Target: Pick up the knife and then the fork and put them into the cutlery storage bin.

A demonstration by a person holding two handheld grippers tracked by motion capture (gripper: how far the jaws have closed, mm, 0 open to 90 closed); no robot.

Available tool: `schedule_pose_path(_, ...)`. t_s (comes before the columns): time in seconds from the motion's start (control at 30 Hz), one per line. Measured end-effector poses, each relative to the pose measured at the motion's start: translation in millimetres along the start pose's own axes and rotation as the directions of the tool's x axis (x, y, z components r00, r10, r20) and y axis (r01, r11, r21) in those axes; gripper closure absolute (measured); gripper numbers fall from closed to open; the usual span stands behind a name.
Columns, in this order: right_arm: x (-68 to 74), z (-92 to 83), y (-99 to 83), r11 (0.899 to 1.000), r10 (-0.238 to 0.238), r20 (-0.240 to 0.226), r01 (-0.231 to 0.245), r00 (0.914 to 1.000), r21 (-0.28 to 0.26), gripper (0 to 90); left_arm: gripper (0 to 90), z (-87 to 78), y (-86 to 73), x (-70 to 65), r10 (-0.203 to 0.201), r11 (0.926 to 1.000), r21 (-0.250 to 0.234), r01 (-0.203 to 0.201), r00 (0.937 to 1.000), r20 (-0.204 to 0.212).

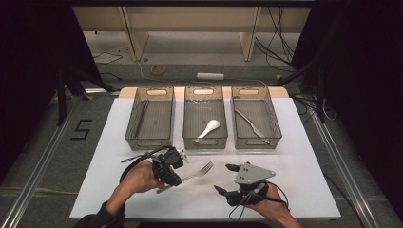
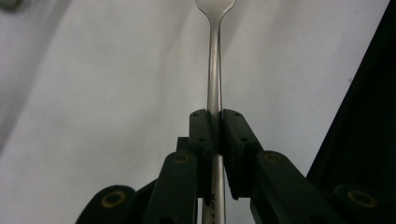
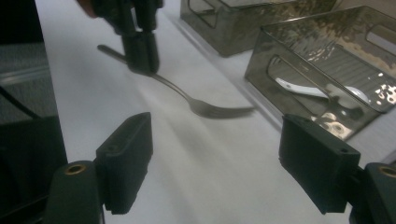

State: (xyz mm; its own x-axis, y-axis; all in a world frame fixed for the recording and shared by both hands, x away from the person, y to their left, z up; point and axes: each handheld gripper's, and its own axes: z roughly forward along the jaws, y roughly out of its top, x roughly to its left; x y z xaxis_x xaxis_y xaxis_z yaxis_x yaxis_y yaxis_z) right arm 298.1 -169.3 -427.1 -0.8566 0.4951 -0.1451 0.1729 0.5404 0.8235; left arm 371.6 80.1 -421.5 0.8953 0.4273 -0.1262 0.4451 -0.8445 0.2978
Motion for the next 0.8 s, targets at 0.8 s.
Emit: schedule_pose_path(0.8,23.1,49.4,2.1,0.914,-0.371,0.015,0.362,0.9285,0.184,50.4,82.2,-2.1,41.1,-25.2,0.117,0.9915,0.053,-0.119,0.9924,0.040)
